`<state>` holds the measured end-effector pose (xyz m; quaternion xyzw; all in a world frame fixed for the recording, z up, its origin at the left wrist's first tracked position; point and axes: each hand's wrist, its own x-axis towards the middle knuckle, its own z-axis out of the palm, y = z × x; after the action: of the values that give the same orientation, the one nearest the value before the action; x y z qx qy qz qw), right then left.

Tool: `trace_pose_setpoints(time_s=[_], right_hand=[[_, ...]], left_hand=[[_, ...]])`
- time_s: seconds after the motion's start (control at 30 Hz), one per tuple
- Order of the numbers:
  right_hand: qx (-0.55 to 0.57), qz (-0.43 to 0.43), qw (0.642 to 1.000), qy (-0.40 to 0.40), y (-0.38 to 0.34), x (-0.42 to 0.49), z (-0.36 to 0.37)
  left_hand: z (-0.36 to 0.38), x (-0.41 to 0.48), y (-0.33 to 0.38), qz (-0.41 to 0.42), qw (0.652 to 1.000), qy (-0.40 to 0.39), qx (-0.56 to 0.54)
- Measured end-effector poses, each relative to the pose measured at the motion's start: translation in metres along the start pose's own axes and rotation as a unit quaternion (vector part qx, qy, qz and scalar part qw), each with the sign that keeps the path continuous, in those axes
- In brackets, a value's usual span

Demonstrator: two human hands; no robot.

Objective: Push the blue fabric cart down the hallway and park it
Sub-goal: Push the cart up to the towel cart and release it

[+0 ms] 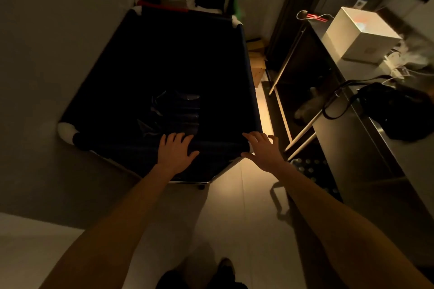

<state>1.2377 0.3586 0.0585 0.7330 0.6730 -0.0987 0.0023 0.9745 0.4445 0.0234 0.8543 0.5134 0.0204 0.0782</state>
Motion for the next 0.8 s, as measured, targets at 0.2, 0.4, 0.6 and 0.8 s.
trace_pose_setpoints(time_s=[0.2,0.4,0.6,0.8], right_hand=[[-0.013,-0.048,0.999,-0.017,0.028,0.006,0.007],[0.007,-0.083,0.996,-0.038,0.019,0.019,0.019],[0.006,-0.077,0.996,-0.055,0.01,0.031,0.036],[-0.042,-0.061,0.995,-0.067,0.004,0.038,0.054]], left_hand=[[0.008,-0.007,0.03,-0.045,0.999,0.0,-0.003],[0.01,-0.011,0.036,-0.063,0.998,-0.023,0.003],[0.02,0.004,0.03,-0.028,0.997,-0.072,-0.001],[0.03,0.02,0.01,0.03,0.988,-0.15,0.033]])
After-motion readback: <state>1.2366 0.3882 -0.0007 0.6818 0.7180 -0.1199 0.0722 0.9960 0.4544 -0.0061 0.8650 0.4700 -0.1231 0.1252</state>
